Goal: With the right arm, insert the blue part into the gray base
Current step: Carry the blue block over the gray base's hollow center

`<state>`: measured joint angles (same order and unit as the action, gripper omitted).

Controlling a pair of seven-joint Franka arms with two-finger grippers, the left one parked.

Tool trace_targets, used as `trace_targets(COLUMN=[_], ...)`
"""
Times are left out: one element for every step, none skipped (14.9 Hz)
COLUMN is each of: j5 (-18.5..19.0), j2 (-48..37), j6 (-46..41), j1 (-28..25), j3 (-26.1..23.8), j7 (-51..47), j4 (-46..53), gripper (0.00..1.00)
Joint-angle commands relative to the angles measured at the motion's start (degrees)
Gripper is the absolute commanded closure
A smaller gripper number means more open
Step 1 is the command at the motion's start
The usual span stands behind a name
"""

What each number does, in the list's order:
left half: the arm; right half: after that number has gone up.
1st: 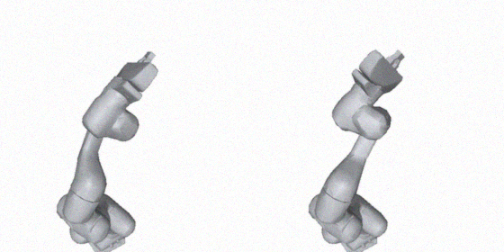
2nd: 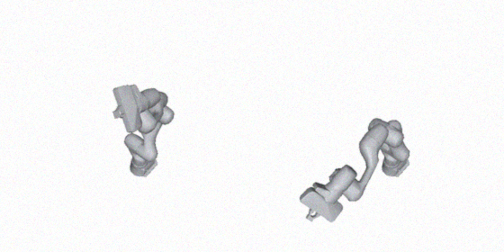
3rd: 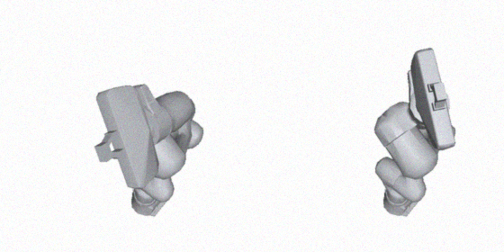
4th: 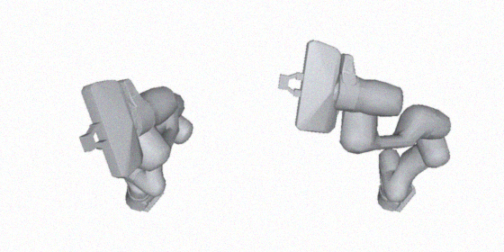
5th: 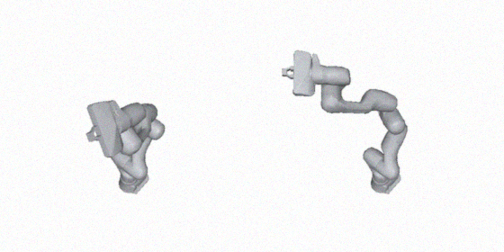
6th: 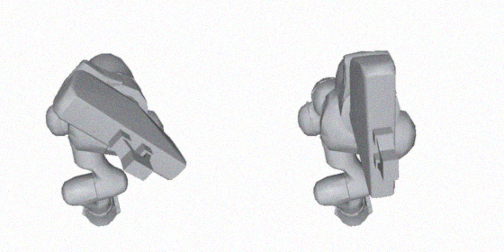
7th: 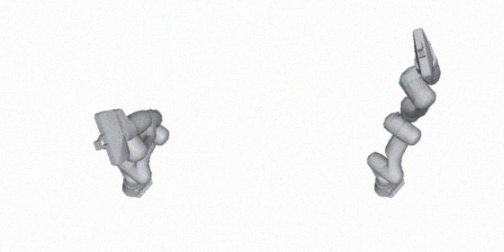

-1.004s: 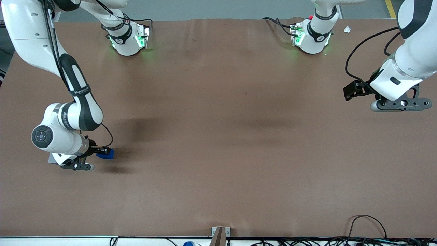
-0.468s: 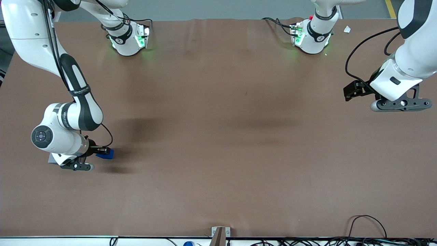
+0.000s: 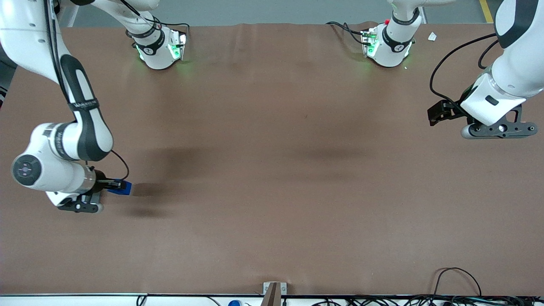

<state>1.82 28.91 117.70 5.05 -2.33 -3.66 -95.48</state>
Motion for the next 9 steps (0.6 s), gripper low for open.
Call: trace_targets(j5=[-0.5,-0.5,-0.5,-0.41,-0.33,-0.24,-0.24,-0.33,-0.33], j2=[-5.43,-6.31,-6.49,-6.5,-6.32,-6.23,-6.06,-5.62,-4.75], j6=[-5.54,-6.59,-7.04,-7.22,-6.87,-6.69,-6.61,-6.6,-6.52], j1=[3.91,4.7,5.67,6.46,7.69,9.09,9.98,10.68,11.04], j3=[-0.83,-0.75,-0.74,-0.57,-0.48,-0.48,-0.48,-0.48,-0.48], j7=[4.78,6.37,7.43,9.09,11.37,13.39,14.72,15.34,15.43], j4=[-0.33,-0.33,-0.41,-0.41,-0.41,-0.24,0.11,0.98,1.43], gripper=[1.0,1.0,1.0,1.0,1.0,1.0,1.0,1.0,1.0])
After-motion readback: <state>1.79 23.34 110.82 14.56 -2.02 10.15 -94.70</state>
